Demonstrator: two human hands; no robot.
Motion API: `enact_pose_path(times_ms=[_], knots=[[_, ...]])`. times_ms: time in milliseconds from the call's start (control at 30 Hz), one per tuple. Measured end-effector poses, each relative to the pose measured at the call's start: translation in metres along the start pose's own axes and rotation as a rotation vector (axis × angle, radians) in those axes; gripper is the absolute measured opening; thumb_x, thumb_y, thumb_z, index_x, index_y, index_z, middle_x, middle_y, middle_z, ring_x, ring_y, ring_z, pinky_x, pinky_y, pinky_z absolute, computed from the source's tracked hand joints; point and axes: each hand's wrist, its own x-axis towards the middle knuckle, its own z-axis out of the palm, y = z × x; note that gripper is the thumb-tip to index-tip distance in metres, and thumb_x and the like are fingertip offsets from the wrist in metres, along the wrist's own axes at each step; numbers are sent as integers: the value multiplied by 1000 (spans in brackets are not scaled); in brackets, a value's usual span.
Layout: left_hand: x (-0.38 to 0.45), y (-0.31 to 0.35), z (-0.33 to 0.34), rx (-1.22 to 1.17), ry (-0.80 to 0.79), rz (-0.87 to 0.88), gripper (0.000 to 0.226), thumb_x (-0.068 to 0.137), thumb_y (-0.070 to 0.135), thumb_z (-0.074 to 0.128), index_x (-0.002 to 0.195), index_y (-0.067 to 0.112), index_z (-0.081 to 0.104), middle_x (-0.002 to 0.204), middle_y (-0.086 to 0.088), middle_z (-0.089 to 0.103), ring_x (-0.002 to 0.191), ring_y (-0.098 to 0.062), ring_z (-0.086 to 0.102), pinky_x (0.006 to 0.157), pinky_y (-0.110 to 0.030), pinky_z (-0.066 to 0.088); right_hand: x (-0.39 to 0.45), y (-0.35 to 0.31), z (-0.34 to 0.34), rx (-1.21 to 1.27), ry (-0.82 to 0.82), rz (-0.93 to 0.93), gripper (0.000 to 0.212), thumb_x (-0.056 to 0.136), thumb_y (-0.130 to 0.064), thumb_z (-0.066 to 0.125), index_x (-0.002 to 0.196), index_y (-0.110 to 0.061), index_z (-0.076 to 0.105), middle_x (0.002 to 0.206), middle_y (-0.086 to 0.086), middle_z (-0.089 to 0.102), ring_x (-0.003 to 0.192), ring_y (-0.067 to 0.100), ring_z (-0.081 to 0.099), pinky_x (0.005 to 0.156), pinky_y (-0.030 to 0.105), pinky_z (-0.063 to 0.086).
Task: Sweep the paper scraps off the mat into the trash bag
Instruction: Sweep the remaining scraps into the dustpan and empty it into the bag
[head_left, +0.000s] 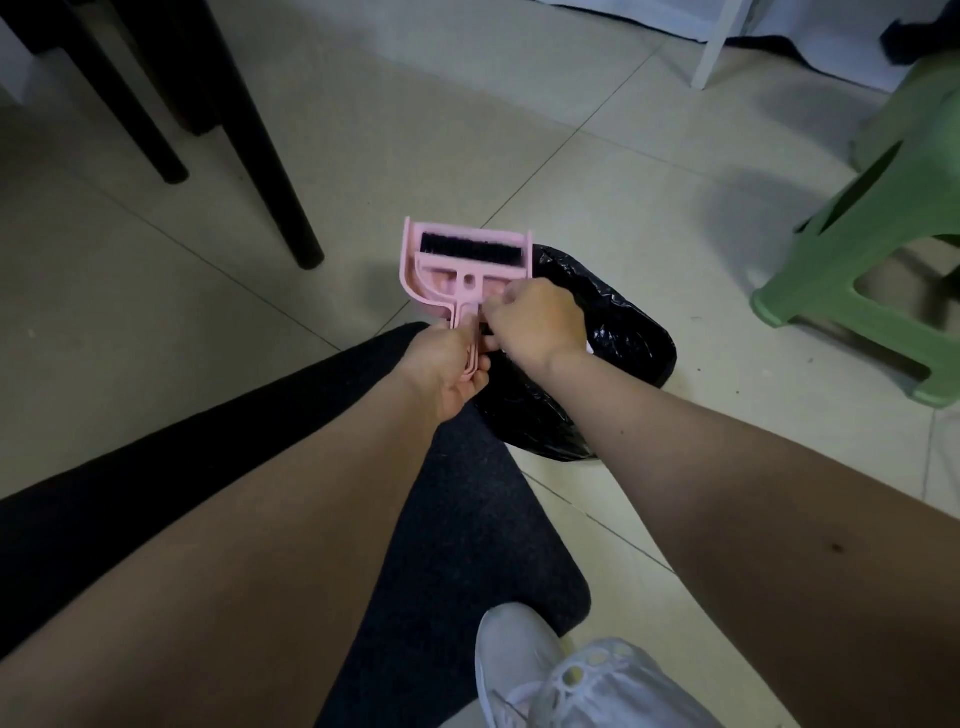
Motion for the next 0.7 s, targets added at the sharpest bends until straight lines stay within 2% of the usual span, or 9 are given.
enact_pose_path(times_ms=[100,167,233,300,333,400,500,600,700], knots=[[-2,0,-1,1,33,9,24,101,26,41,85,19,57,65,1,57,54,-8,42,45,-18,39,-1,-3,3,92,-61,68,30,83,-35,51,62,-16,60,73,4,72,72,24,70,72,36,58],[-3,0,-3,-8,37,6,23,102,26,41,87,19,57,67,1,58,56,-8,44,49,-19,41,-1,-6,4,90,-87,80,30,85,-36,53,65,-15,62,75,3,72,74,24,70,73,35,57],[-4,0,-3,-42,33,13,21,101,25,42,91,20,59,73,0,60,66,-11,49,62,-22,47,-2,-8,5,64,-114,86,31,84,-41,55,74,-14,65,81,4,71,78,25,67,68,30,53],[-5,0,1,-75,6,40,19,101,18,42,103,19,61,87,-3,65,83,-15,57,79,-28,51,-6,-13,4,38,-138,93,35,83,-48,57,67,-17,57,75,1,64,72,23,61,59,27,44],[-6,1,4,-83,-8,55,23,100,15,41,113,19,60,93,-3,66,88,-15,59,83,-29,51,-8,-16,3,42,-155,104,37,82,-50,59,64,-19,52,70,-1,58,67,21,58,59,26,42],[-10,1,11,-65,-27,74,32,98,13,40,126,17,55,98,-3,66,89,-16,61,84,-31,52,-11,-22,-3,54,-181,140,35,80,-48,63,63,-20,48,65,-4,52,59,15,52,60,26,43],[-19,1,24,35,-60,66,38,96,13,40,133,16,50,91,-3,64,89,-17,58,91,-35,50,-10,-28,-19,19,-159,195,29,76,-41,68,69,-17,54,63,-2,54,55,15,52,51,24,40],[-30,1,38,128,-106,33,43,96,10,42,136,26,45,84,1,60,83,-15,54,83,-33,49,-9,-27,-36,23,-103,226,23,75,-30,70,67,-15,54,62,-1,54,52,16,51,43,21,34],[-49,3,51,264,-171,10,49,94,14,48,137,38,43,83,2,56,83,-17,52,83,-34,47,-18,-17,-58,-22,-18,199,17,81,-30,62,79,-14,57,64,-1,52,54,16,50,43,21,30]])
